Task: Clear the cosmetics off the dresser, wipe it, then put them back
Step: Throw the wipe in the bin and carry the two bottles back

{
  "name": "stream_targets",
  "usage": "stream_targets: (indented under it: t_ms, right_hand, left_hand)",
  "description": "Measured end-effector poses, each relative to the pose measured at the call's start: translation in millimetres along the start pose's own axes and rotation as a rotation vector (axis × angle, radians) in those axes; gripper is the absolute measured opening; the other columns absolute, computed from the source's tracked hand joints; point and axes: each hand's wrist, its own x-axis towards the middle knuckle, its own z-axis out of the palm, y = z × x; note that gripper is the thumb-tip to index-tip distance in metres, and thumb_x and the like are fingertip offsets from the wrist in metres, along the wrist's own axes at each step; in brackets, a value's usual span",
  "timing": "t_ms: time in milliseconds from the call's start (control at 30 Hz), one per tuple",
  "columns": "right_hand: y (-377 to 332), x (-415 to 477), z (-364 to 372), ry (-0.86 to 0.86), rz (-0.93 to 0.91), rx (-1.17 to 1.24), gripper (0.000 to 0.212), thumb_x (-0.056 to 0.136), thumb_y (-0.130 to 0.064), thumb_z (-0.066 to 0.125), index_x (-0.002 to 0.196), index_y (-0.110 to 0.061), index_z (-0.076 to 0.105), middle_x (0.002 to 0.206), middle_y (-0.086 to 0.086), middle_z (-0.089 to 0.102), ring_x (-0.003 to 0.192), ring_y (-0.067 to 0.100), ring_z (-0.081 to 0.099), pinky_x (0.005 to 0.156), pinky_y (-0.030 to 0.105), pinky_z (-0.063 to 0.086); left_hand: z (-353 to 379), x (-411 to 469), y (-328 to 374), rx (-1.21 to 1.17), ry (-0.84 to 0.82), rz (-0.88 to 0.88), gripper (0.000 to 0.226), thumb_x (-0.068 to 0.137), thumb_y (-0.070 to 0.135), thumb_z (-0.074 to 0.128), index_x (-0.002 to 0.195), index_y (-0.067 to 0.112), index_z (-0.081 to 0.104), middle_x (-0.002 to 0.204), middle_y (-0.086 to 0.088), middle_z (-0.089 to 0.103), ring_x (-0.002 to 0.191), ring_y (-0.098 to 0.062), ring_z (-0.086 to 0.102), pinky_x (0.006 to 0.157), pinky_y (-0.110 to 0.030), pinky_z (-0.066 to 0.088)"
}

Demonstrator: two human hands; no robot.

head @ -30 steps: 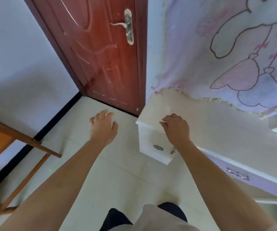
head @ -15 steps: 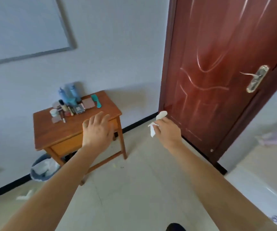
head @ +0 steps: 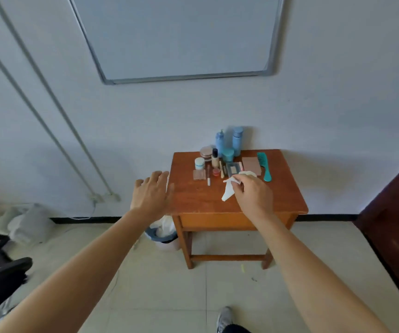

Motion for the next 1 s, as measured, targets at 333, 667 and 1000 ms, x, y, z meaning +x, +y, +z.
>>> stream_targets:
  t_ms: [333, 667, 1000]
  right_hand:
    - [-82, 197, 133, -0.181, -0.033, 0.154, 0.029, 0.099, -0.03, 0.053, 0.123, -0.02, 0.064, 0.119, 0.0, 0.067, 0.102, 0.017, 0.065, 0.079, 0.03, 0.054]
    - [-160, 293, 266, -0.28, -0.039, 0.088, 0.031, 0.099, -0.024, 0.048, 0.124, -0.022, 0.064, 0.124, 0.001, 0.065, 0.105, 0.019, 0.064, 0.074, 0.023, 0.044]
    - [-179, 279, 425, -0.605, 0.317, 0.018, 0.036, 0.101, -0.02, 0.043, 0.133, -0.021, 0.059, 0.126, 0.002, 0.064, 0.114, 0.02, 0.059, 0.09, 0.032, 0.047]
  left_hand:
    - [-2, 161, -121, 0.046, -0.022, -0.098, 0.049, 0.102, 0.042, 0.032, 0.146, 0.019, 0.037, 0.148, -0.004, 0.043, 0.128, -0.025, 0.047, 0.106, -0.043, 0.038]
    - [45, 333, -245, -0.019, -0.05, 0.009, 0.052, 0.099, 0.043, 0.042, 0.143, 0.018, 0.039, 0.144, -0.008, 0.043, 0.128, -0.027, 0.046, 0.104, -0.043, 0.037]
    - [94, 457, -310, -0.215, -0.178, 0.154, 0.049, 0.095, 0.035, 0.052, 0.138, 0.013, 0.041, 0.138, -0.009, 0.044, 0.122, -0.03, 0.048, 0.098, -0.043, 0.043]
